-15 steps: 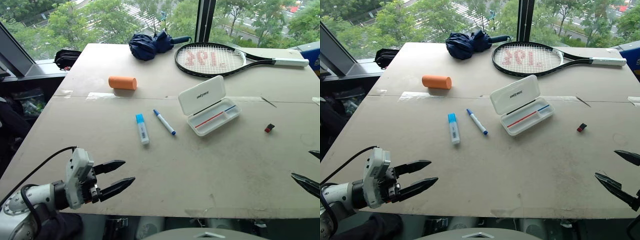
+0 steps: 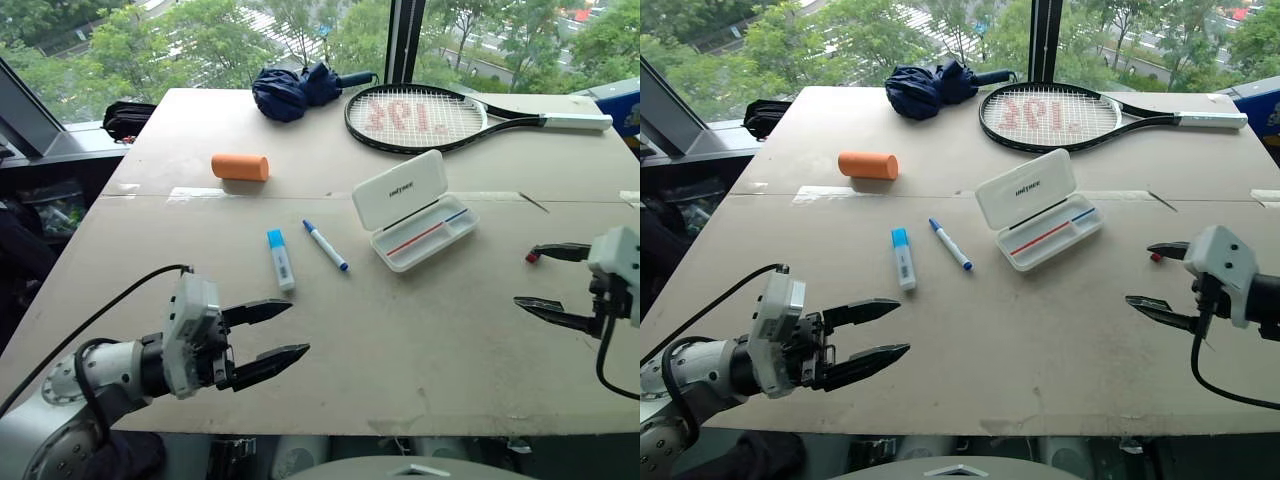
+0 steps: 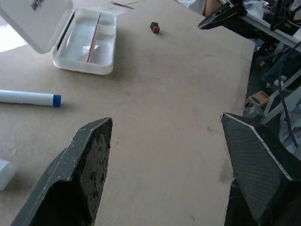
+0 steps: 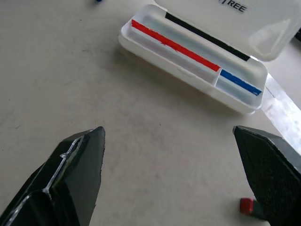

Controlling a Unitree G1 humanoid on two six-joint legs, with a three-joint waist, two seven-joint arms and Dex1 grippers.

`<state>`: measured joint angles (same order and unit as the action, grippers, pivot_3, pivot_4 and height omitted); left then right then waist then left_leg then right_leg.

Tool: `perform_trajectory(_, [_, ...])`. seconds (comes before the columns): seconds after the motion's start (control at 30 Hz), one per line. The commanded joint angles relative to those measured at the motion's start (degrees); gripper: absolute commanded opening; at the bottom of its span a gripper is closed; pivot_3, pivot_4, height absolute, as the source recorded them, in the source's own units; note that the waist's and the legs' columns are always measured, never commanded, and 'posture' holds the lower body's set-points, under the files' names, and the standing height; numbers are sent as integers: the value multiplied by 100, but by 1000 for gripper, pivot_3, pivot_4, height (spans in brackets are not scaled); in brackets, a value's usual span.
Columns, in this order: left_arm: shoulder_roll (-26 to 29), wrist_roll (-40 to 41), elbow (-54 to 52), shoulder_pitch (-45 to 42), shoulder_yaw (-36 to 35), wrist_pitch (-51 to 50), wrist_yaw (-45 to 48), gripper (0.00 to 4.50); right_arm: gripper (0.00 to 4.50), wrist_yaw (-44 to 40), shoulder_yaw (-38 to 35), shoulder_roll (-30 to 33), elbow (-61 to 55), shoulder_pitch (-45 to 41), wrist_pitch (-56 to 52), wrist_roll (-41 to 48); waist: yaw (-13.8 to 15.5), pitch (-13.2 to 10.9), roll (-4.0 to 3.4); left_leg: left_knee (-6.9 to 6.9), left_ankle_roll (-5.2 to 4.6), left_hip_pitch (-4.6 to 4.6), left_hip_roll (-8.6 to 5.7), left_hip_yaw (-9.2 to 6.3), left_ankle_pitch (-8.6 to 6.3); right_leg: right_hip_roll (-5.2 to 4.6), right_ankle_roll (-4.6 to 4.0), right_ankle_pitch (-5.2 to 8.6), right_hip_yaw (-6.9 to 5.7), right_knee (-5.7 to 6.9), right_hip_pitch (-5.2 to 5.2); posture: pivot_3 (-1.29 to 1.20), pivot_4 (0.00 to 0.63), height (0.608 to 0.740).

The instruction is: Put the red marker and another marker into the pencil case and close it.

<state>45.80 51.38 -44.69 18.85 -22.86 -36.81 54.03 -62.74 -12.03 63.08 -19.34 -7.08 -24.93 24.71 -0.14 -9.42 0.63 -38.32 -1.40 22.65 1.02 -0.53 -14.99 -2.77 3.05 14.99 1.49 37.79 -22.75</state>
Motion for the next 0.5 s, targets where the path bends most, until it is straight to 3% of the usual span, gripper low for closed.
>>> perform_trajectory(0.03, [33,123,-229,-83,34,82,-108,3722,4379,-670,1528,-159,1097,-1706,338,-941,-31,-6,1,0,0,3,0,0,0,0,0,0,1,-2,-2,0,150,732])
perform_trajectory(0.17, [4,112,-277,51,-38,172,-127,3722,4379,-1413,2847,-684,2747,-3334,1408,-2094,-51,-13,3,2,-1,14,-2,-8,-1,-1,13,-8,-8,-6,-5,0,150,732])
perform_trajectory(0.27, [-47,46,-307,249,-111,292,-119,3722,3538,-1614,3405,-1153,3964,-4148,2248,-2731,-42,-17,0,6,-5,19,-3,-8,-4,-5,19,-12,-7,-9,-12,0,150,732])
perform_trajectory(0.5, [-190,-162,-360,730,-177,594,-69,3722,3538,-1403,3995,-1988,6281,-5338,3847,-3745,-52,-18,-3,7,-4,23,-5,5,-4,-10,20,-14,0,-2,-25,0,150,732])
